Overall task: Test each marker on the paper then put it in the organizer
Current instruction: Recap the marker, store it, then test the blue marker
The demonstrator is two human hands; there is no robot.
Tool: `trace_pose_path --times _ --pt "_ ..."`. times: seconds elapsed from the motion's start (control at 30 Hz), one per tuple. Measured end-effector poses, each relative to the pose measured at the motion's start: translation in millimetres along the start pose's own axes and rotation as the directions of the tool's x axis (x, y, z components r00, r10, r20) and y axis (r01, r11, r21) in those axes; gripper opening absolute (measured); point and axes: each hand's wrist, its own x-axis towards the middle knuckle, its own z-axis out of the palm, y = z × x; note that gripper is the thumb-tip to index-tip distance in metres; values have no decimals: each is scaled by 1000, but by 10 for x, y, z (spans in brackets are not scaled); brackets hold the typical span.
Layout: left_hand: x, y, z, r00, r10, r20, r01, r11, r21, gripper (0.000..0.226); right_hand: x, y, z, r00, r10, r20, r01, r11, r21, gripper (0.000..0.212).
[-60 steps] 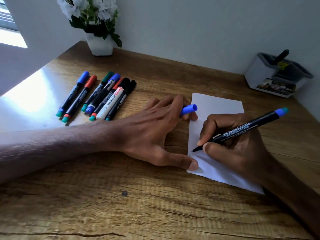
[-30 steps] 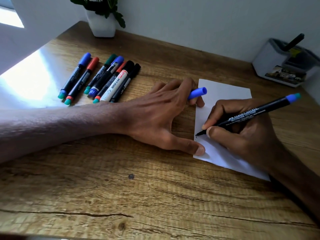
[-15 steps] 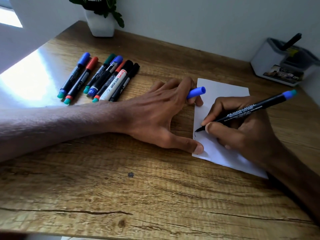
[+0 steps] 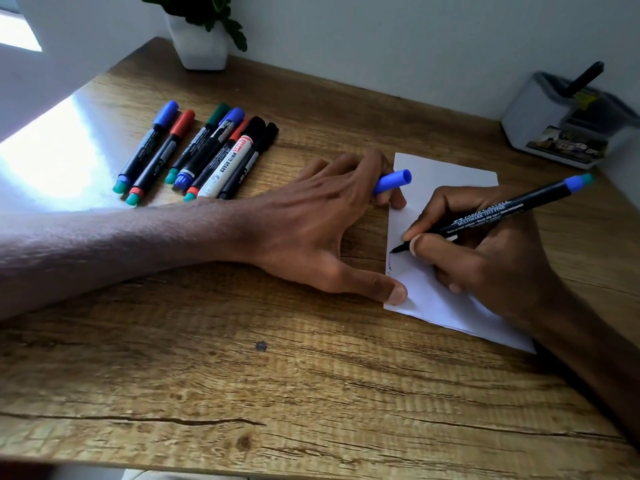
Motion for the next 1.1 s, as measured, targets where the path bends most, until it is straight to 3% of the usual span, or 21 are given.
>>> trace_pose_path --times 0.17,0.57,0.73,0.9,1.1 --pt "-3 7 3 1000 -4 -31 4 1000 -6 82 9 5 4 1000 17 -25 -17 1000 8 7" --pt "-15 32 -33 999 10 -36 -11 1000 -11 80 11 4 9 995 71 -67 -69 997 35 9" --pt "3 26 -28 999 26 -21 -25 1000 16 83 4 46 -45 974 176 -143 -137 960 246 9" --pt "-22 -3 -26 999 25 -40 -26 999 -29 81 28 29 -91 965 173 -198 -116 957 267 8" --pt "-11 -46 -19 962 -27 -271 -25 982 -187 35 45 -21 -162 959 135 -247 -47 942 333 6"
